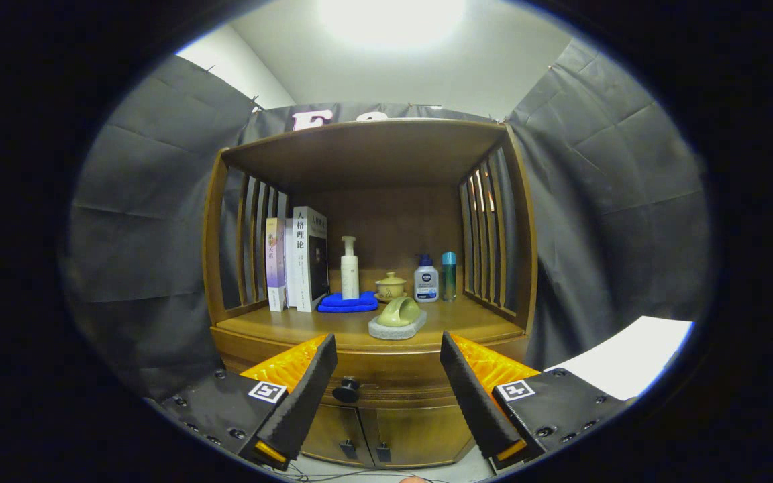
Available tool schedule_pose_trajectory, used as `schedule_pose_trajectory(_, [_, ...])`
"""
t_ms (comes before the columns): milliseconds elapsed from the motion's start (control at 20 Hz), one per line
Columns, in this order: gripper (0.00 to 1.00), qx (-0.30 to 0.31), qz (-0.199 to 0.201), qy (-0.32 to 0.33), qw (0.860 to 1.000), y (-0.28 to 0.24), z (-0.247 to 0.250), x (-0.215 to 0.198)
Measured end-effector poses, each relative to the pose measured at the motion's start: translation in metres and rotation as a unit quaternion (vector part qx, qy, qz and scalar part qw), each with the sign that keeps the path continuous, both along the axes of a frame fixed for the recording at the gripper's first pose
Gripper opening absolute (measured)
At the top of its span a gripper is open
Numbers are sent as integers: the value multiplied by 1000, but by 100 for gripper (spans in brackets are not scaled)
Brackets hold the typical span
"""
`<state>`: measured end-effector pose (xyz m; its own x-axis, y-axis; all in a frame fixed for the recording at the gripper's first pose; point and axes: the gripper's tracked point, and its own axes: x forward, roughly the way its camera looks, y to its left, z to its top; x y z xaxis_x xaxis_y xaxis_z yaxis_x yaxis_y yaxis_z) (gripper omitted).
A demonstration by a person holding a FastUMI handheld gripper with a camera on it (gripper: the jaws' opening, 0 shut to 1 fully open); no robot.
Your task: Pull open the drawer, take out the items inside it, and place them on the countertop above the cabinet.
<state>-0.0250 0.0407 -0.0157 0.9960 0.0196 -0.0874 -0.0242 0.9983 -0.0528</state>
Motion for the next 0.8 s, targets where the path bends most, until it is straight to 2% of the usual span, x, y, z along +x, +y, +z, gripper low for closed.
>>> schedule_pose_trajectory(250, [98,6,2,-15,1000,-2,16,-13])
schedule_pose_trajectory(800, [98,11,8,-10,1000,-3,18,-17])
